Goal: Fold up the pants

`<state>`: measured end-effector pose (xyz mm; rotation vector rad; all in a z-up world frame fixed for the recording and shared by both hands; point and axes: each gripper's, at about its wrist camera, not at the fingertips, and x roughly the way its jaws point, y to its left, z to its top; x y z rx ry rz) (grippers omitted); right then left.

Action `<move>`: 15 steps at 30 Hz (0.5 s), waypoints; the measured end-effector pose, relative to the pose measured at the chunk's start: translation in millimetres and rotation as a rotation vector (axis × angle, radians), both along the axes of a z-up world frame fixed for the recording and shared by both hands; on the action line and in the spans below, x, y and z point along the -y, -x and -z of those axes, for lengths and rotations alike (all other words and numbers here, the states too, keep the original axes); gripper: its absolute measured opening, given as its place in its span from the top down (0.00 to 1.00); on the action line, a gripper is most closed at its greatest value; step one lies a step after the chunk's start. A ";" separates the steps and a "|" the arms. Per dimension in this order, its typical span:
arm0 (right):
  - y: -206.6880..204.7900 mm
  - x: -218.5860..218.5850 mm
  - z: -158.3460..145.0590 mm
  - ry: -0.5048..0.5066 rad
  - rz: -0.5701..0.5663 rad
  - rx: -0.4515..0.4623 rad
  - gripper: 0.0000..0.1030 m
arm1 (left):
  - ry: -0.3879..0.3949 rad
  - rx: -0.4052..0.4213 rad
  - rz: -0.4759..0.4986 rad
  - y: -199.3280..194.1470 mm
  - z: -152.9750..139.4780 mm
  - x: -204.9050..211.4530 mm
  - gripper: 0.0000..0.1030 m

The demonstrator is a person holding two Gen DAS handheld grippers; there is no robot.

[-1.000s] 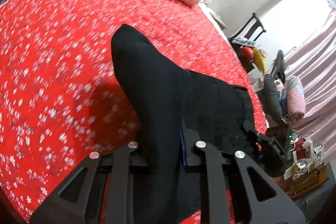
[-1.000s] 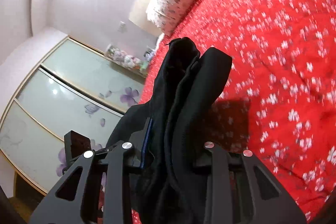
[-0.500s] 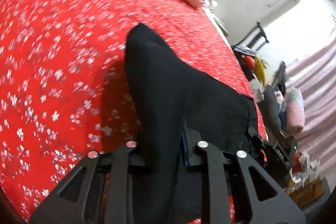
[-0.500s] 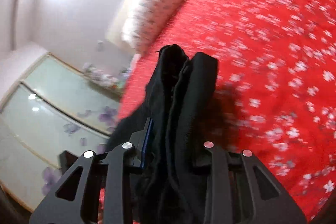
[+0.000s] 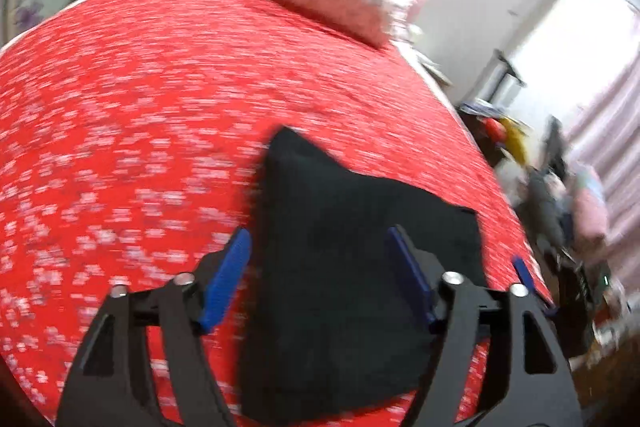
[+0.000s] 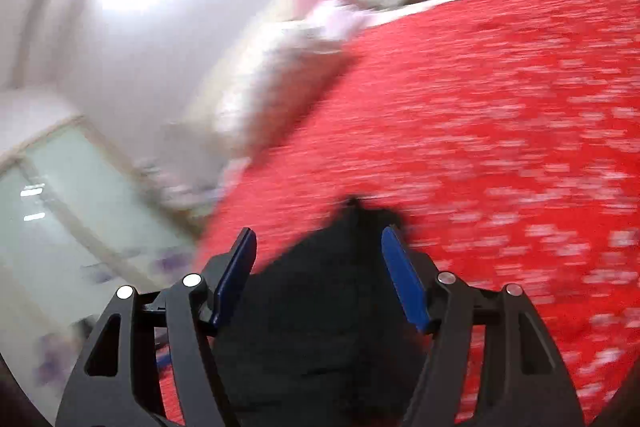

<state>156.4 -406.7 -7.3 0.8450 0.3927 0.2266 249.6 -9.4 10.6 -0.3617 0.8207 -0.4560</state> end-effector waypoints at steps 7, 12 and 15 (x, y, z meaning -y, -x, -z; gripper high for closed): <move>-23.1 -38.9 5.2 -0.004 -0.236 -0.075 0.21 | -0.048 -0.034 0.125 -7.9 14.9 58.5 0.16; -31.7 -35.8 40.1 0.016 -0.191 -0.272 0.31 | -0.011 -0.167 0.068 -33.6 63.9 49.8 0.22; -29.1 -36.0 40.8 0.022 -0.173 -0.275 0.32 | -0.005 -0.152 0.056 -32.4 66.4 49.3 0.19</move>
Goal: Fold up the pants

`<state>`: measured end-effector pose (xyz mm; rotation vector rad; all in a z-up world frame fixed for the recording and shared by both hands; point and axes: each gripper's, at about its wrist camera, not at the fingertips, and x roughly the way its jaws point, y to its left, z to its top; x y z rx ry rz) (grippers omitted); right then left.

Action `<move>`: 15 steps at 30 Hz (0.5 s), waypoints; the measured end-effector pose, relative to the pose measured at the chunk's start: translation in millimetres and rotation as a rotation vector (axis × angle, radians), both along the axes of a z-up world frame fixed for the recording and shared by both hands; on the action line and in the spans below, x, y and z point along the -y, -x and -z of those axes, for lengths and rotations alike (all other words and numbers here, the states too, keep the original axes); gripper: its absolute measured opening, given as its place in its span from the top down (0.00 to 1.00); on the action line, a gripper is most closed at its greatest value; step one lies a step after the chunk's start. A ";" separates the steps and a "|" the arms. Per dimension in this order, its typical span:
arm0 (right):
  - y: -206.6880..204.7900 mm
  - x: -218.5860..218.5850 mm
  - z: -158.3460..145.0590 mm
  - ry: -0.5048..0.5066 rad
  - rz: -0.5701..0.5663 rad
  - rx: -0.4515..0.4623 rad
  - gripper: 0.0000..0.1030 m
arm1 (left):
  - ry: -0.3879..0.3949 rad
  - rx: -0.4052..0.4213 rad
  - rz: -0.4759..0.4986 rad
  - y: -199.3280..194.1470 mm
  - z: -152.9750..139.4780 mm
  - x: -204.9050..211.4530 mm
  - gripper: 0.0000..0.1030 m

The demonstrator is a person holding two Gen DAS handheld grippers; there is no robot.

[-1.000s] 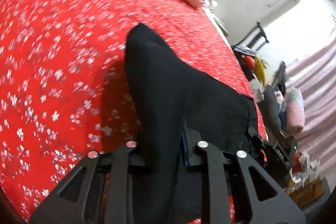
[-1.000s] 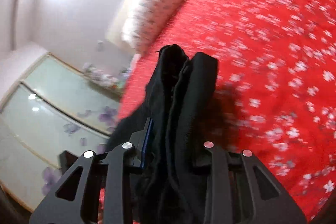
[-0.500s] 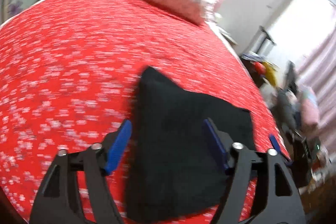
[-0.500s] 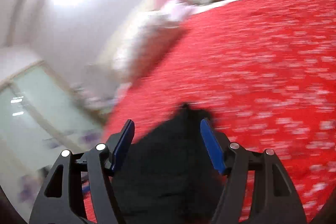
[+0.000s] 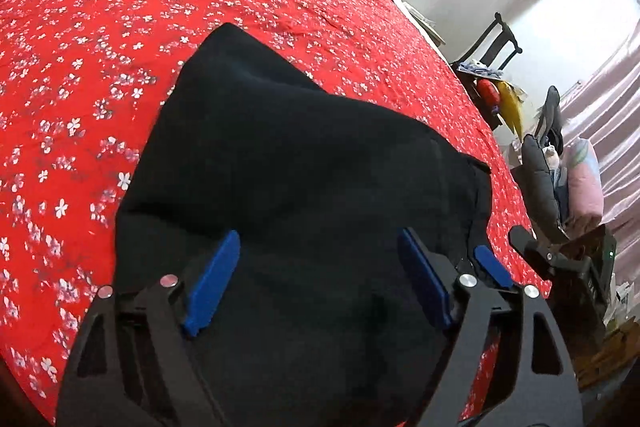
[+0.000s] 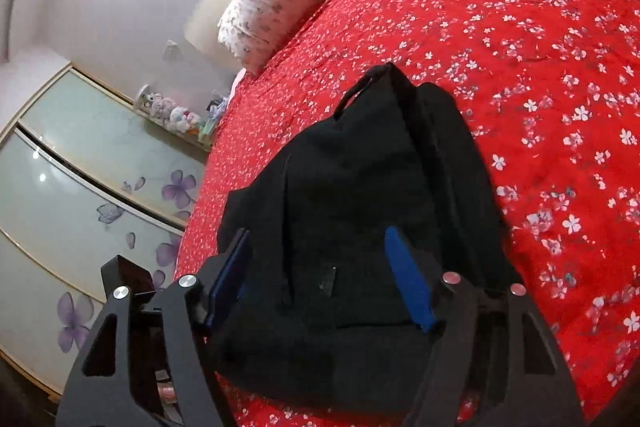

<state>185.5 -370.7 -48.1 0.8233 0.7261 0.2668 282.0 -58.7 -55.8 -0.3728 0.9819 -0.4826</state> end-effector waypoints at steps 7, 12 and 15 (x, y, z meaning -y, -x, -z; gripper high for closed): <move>15.6 -3.1 -31.4 -0.051 -0.067 0.053 0.24 | -0.015 0.071 0.065 41.8 -27.9 0.1 0.16; 20.6 -28.1 -52.0 0.124 -0.198 -0.042 0.13 | -0.047 0.125 0.126 76.0 -26.8 5.0 0.08; 7.9 -36.3 -22.1 0.168 -0.230 -0.182 0.12 | -0.090 0.104 0.135 72.8 -9.2 12.4 0.08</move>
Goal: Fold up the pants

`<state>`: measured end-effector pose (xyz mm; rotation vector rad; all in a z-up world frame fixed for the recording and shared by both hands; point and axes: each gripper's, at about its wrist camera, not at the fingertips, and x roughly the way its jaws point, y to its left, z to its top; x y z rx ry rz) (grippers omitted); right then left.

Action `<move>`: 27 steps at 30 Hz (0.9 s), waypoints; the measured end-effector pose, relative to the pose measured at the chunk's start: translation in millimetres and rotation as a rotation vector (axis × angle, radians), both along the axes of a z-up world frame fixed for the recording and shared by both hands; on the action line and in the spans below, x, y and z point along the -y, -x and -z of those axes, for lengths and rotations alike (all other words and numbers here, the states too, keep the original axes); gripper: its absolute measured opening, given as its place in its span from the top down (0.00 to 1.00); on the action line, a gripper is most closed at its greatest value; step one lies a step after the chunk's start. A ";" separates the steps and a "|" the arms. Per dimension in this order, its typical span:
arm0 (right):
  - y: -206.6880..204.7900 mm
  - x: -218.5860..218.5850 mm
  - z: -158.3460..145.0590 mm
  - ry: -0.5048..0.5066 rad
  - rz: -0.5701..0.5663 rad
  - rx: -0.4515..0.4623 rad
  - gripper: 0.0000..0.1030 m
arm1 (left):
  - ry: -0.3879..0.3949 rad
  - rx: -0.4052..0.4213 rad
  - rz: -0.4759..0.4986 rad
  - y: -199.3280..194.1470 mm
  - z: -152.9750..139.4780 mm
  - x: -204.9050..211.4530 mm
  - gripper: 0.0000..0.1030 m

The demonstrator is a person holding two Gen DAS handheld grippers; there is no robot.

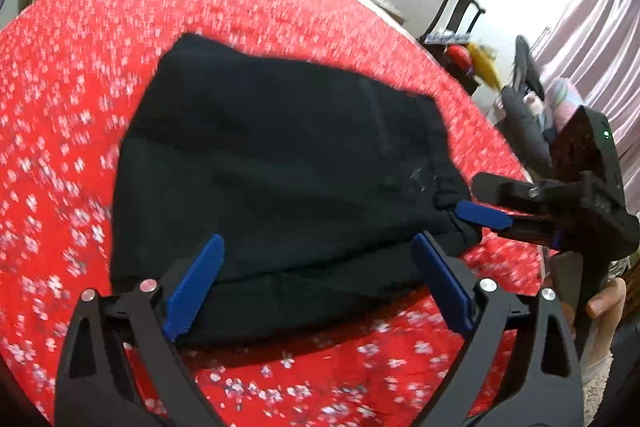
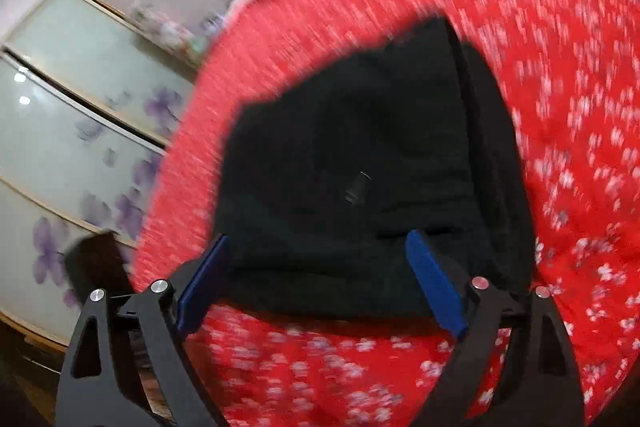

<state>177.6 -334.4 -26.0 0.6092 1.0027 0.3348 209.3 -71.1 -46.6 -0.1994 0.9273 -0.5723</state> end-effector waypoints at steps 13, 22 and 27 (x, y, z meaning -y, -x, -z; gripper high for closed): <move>30.3 -22.6 -9.5 0.075 0.045 0.292 0.01 | -0.115 0.208 -0.079 52.7 -10.5 -2.4 0.02; 127.8 -27.2 -18.6 0.265 0.232 0.465 0.01 | -0.189 0.271 -0.145 115.2 -6.0 -17.6 0.02; 148.5 -41.7 -27.3 0.363 0.292 0.519 0.01 | -0.170 0.254 -0.202 126.2 -1.2 -26.6 0.02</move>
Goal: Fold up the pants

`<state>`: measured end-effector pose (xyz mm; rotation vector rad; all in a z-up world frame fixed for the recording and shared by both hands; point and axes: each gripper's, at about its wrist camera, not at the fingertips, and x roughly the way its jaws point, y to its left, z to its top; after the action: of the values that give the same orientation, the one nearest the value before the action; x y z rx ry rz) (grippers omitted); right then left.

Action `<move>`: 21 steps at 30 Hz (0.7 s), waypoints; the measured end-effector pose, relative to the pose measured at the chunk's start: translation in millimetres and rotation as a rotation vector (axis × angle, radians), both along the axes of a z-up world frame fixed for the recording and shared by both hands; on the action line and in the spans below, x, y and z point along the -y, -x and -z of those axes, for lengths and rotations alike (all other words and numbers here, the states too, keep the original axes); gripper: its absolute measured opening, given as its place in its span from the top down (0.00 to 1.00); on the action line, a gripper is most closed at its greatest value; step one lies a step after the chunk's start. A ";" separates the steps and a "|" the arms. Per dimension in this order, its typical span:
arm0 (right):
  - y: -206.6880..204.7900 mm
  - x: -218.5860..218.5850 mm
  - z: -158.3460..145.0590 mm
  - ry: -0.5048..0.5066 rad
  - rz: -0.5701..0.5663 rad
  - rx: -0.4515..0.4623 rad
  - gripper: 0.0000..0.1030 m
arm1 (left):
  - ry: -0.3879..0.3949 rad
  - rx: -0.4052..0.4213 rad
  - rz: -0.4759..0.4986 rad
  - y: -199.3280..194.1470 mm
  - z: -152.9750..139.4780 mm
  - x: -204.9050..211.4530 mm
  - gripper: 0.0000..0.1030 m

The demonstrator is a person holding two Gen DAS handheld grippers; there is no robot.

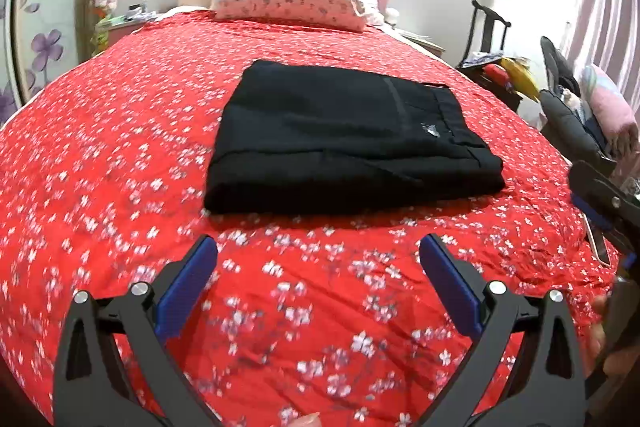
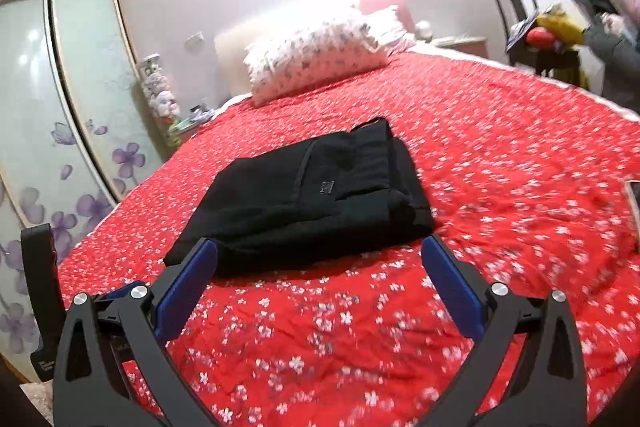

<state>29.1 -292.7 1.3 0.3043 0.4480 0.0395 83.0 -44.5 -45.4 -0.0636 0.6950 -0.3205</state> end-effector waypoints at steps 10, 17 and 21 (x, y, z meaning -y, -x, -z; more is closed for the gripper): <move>14.4 -12.3 6.0 0.136 0.125 -0.043 0.01 | -0.108 0.037 -0.041 17.2 0.6 -0.7 0.02; 17.0 -39.8 7.8 0.240 0.073 -0.023 0.01 | -0.105 0.024 -0.033 21.3 7.4 -2.5 0.02; 18.4 -44.5 9.3 0.261 0.081 -0.024 0.01 | -0.088 0.013 -0.046 19.9 9.7 -6.6 0.02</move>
<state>10.7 -248.2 -8.0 0.0663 0.4589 -0.1017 63.1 -37.9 -55.1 0.0062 0.6932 -0.2458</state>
